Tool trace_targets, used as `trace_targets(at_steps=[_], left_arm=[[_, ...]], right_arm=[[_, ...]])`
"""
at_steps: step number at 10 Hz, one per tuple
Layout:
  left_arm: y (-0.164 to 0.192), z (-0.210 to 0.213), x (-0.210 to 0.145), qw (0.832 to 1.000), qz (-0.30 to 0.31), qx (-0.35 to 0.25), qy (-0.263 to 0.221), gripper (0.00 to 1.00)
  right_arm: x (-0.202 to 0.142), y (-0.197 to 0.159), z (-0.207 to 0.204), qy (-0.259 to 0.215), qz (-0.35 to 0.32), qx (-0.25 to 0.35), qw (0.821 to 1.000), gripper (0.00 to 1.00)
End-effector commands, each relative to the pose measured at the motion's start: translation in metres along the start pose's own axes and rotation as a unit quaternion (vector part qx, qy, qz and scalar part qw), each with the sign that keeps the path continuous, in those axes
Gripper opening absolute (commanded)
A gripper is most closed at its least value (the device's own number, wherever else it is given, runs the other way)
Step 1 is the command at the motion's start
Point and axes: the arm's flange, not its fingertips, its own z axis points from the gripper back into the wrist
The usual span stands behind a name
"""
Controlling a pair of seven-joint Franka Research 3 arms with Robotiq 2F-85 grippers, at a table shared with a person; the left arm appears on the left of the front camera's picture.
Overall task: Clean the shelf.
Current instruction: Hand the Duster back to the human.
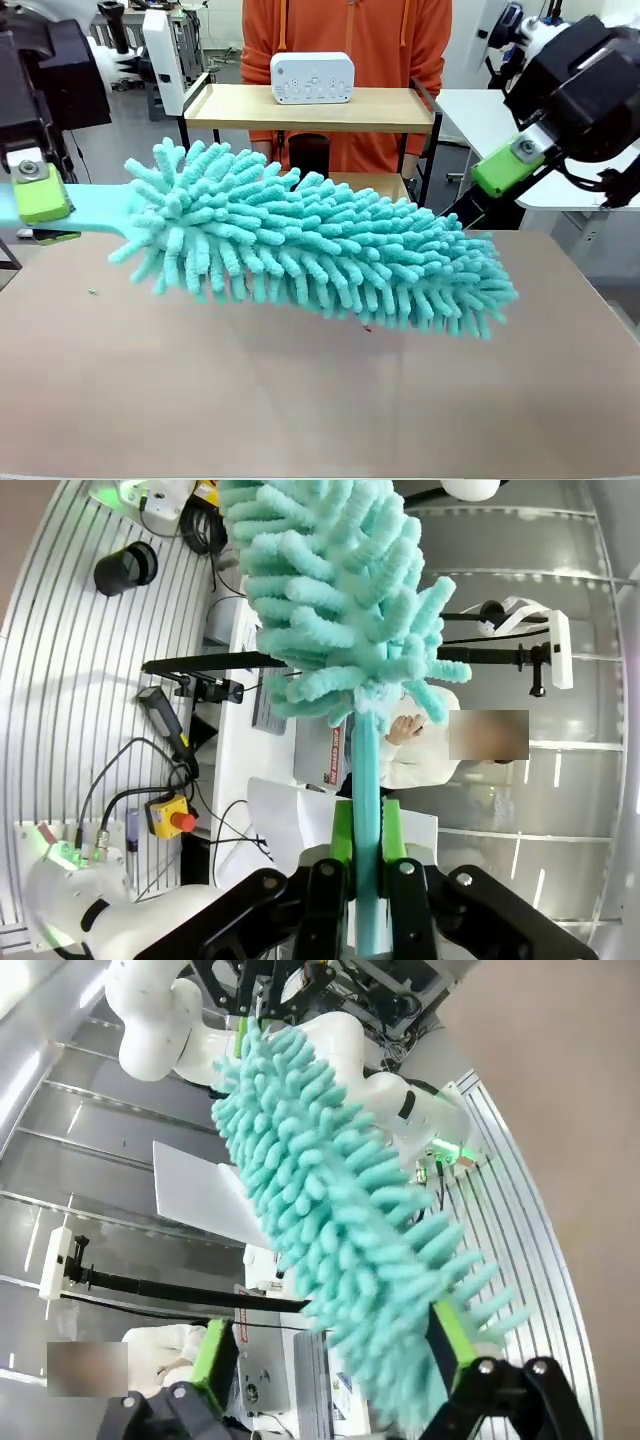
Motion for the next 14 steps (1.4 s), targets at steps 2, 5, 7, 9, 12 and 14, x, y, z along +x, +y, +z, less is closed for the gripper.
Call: trace_targets(at_steps=[2, 5, 7, 9, 12, 14], left_arm=[[-0.002, 0.001, 0.0, 0.999, 0.003, -0.015, 0.03, 0.12], [-0.001, -0.002, 0.002, 1.0, -0.004, -0.016, 0.021, 0.12], [0.003, -0.001, 0.008, 1.0, -0.012, -0.015, -0.009, 0.12], [0.006, -0.001, 0.012, 0.999, -0.019, -0.015, -0.022, 0.12], [0.006, 0.001, 0.012, 0.999, -0.026, -0.025, -0.033, 0.12], [0.007, 0.0, 0.011, 0.999, -0.021, -0.021, -0.03, 0.12]], right_arm=[[0.008, -0.009, 0.009, -0.052, 0.045, 0.01, 0.998, 1.0], [0.01, -0.015, 0.001, -0.019, 0.036, 0.021, 0.999, 1.0], [0.009, -0.012, -0.009, 0.012, 0.028, 0.03, 0.999, 1.0], [0.007, -0.005, -0.014, 0.022, 0.031, 0.035, 0.999, 1.0], [0.004, -0.007, -0.015, 0.033, 0.022, 0.029, 0.999, 1.0], [0.003, -0.007, -0.015, 0.039, 0.025, 0.03, 0.998, 1.0]])
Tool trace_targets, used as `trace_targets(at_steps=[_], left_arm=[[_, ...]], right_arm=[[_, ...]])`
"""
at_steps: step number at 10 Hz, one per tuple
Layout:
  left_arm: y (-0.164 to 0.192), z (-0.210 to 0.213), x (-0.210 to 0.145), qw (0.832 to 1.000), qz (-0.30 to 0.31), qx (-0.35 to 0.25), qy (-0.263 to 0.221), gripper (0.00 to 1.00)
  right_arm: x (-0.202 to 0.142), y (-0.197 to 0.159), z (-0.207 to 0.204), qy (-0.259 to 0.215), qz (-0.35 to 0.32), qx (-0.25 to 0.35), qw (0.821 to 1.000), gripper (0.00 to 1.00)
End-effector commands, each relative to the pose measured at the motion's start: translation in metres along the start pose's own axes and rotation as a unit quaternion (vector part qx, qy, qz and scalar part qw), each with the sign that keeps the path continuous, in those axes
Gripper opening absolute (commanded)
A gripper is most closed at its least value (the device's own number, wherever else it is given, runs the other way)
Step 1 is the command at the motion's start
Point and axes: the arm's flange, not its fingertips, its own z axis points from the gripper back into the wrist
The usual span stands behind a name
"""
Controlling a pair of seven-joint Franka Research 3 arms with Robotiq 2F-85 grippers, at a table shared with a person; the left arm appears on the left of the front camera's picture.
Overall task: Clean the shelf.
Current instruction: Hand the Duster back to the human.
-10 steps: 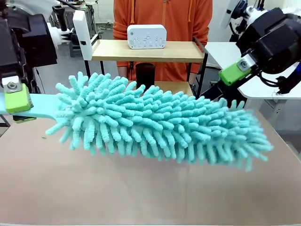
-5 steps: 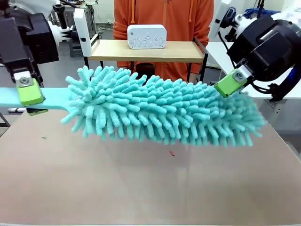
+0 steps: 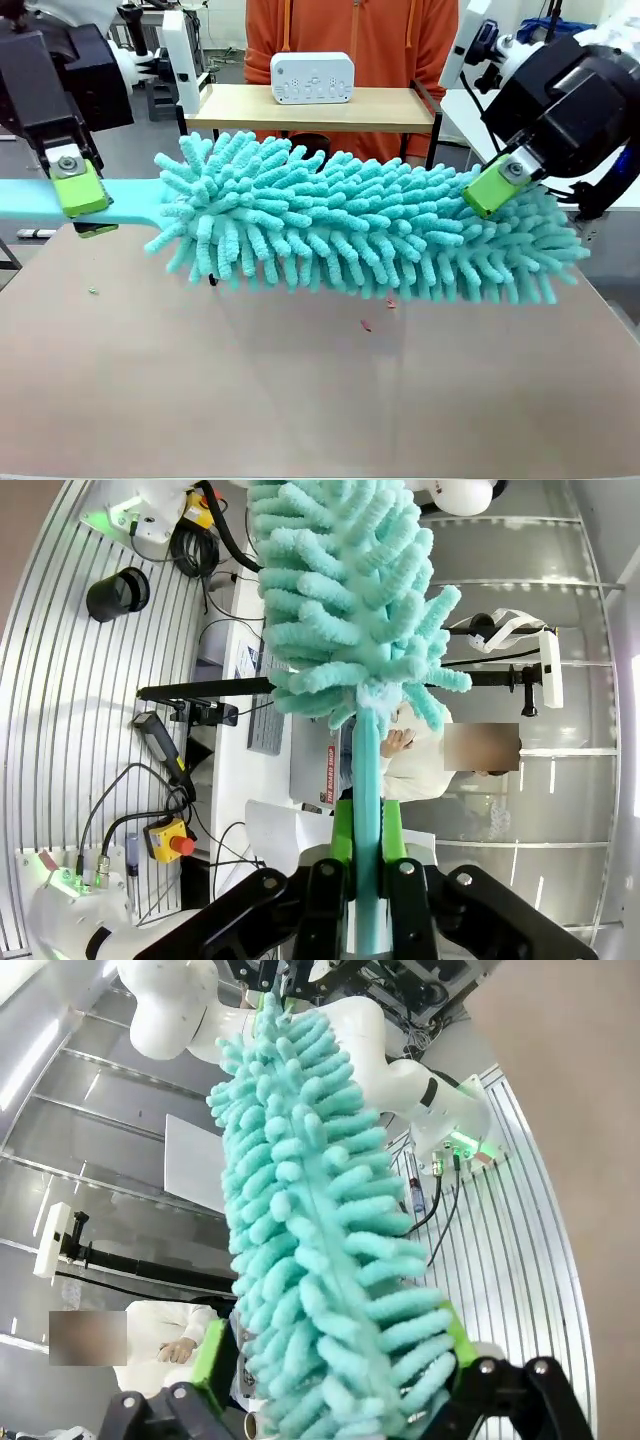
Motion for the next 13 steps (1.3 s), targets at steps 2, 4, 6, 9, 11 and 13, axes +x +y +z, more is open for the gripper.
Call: trace_targets(at_steps=[2, 4, 6, 9, 11, 13], left_arm=[[0.0003, -0.0004, -0.0022, 1.0, -0.008, -0.005, -0.009, 0.12], [-0.0001, -0.0006, -0.0032, 1.0, -0.009, -0.004, -0.01, 0.12], [0.0004, -0.0002, -0.0041, 1.0, -0.007, -0.001, -0.012, 0.12], [0.0017, 0.0002, -0.0044, 1.0, -0.005, 0.002, -0.017, 0.12], [0.0023, 0.0006, -0.0049, 1.0, -0.005, 0.005, -0.018, 0.12], [0.0027, 0.002, -0.0052, 1.0, 0.0, 0.01, -0.02, 0.69]], right_arm=[[-0.0012, 0.0033, -0.0008, 0.027, 0.001, -0.005, 1.0, 0.4], [-0.0012, 0.0036, -0.0016, 0.03, 0.002, -0.006, 1.0, 0.35], [-0.0011, 0.0033, -0.0021, 0.03, 0.0, -0.005, 1.0, 0.0], [-0.0015, 0.004, -0.0021, 0.033, 0.002, 0.0, 0.999, 0.0], [-0.0015, 0.0038, -0.0014, 0.033, 0.002, 0.005, 0.999, 0.0], [-0.0017, 0.003, -0.001, 0.036, -0.001, 0.005, 0.999, 0.0]])
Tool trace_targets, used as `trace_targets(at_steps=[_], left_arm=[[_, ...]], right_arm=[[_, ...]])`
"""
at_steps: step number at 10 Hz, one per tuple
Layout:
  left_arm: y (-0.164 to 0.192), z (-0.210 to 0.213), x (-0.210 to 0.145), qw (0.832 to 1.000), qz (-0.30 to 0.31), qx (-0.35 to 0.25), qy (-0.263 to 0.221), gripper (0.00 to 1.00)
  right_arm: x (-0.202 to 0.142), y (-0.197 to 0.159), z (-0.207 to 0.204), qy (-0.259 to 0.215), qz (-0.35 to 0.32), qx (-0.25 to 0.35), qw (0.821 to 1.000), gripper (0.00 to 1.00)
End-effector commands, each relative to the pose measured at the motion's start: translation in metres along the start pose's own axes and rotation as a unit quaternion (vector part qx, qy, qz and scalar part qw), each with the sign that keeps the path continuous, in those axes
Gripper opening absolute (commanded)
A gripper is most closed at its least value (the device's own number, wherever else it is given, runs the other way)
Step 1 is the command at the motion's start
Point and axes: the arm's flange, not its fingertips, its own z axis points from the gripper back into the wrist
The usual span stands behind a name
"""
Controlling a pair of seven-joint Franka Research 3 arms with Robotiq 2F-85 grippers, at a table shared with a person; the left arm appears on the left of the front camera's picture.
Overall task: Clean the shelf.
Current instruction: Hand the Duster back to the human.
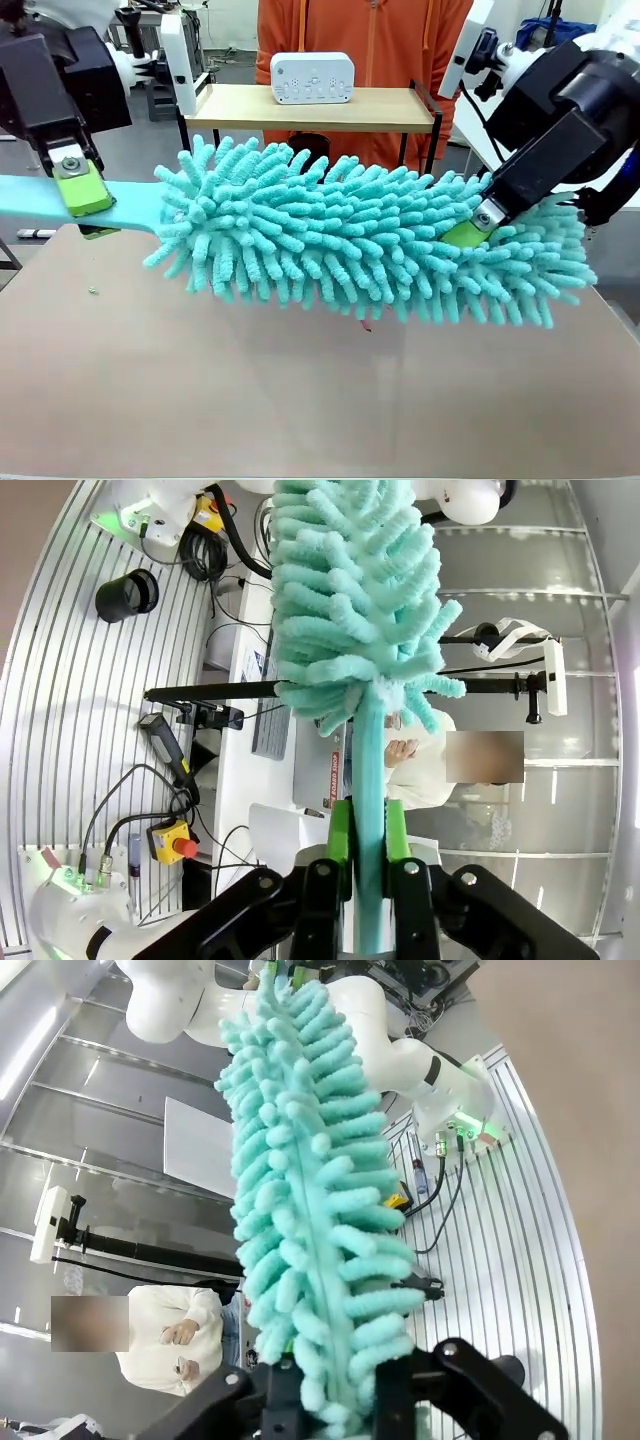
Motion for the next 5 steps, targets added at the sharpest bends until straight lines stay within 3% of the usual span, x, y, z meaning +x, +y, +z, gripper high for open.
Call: trace_targets(at_steps=[1, 2, 4, 5], left_arm=[[0.0, 0.0, -0.004, 1.0, -0.008, 0.006, -0.017, 0.72], [-0.001, 0.007, -0.008, 0.999, -0.007, 0.009, -0.031, 1.0], [0.001, 0.04, -0.031, 0.996, 0.007, 0.021, -0.091, 1.0], [0.008, 0.063, -0.05, 0.99, 0.024, 0.027, -0.139, 0.91]], right_arm=[[0.003, 0.0, 0.002, 0.015, -0.001, 0.002, 1.0, 0.0], [0.001, 0.0, 0.003, 0.014, -0.004, 0.001, 1.0, 0.0], [-0.007, -0.005, 0.017, -0.003, -0.015, 0.005, 1.0, 0.0], [-0.015, -0.01, 0.031, -0.021, -0.026, 0.005, 0.999, 0.0]])
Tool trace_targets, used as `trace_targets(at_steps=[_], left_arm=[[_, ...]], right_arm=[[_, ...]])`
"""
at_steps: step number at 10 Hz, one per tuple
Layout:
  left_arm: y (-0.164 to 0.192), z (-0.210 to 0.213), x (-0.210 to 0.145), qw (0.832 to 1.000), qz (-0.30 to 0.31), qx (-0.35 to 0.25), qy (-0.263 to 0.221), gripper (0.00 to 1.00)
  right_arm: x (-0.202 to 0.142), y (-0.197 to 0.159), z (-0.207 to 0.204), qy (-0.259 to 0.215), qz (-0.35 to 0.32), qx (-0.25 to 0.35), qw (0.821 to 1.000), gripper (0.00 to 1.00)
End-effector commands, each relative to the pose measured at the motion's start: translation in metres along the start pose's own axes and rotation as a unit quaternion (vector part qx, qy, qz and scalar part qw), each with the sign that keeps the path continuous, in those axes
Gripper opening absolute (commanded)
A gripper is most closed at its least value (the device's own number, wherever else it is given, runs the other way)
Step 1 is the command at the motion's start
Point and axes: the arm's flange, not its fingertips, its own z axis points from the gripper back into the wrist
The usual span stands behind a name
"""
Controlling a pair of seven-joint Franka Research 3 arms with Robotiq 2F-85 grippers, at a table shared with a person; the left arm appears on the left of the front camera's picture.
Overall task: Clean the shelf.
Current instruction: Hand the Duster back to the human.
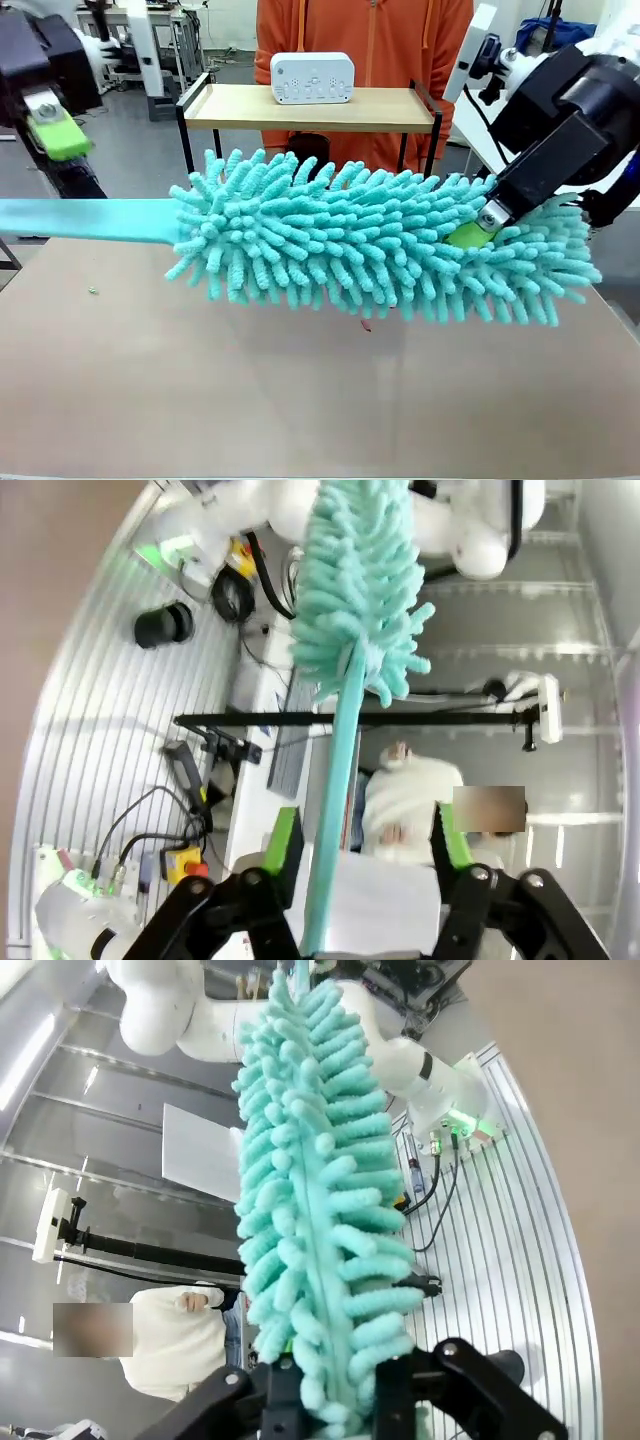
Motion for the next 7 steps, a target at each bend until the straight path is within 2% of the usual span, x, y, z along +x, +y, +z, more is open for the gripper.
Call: trace_targets(at_steps=[1, 2, 3, 4, 5, 7], left_arm=[[0.018, 0.04, -0.029, 0.994, 0.028, 0.006, -0.103, 1.0], [0.034, 0.077, -0.051, 0.976, 0.056, -0.008, -0.211, 1.0], [0.046, 0.102, -0.07, 0.948, 0.071, -0.019, -0.309, 1.0], [0.059, 0.125, -0.09, 0.908, 0.08, -0.041, -0.409, 1.0], [0.078, 0.142, -0.107, 0.873, 0.08, -0.078, -0.474, 1.0], [0.118, 0.158, -0.118, 0.818, 0.102, -0.122, -0.553, 1.0]], right_arm=[[-0.018, -0.006, 0.036, -0.035, -0.027, 0.01, 0.999, 0.0], [-0.032, -0.01, 0.058, -0.064, -0.038, 0.018, 0.997, 0.0], [-0.048, -0.01, 0.082, -0.101, -0.048, 0.02, 0.994, 0.0], [-0.081, -0.007, 0.122, -0.177, -0.052, 0.017, 0.983, 0.0], [-0.109, -0.002, 0.149, -0.246, -0.049, 0.012, 0.968, 0.0], [-0.178, -0.001, 0.193, -0.397, -0.085, -0.034, 0.913, 0.0]])
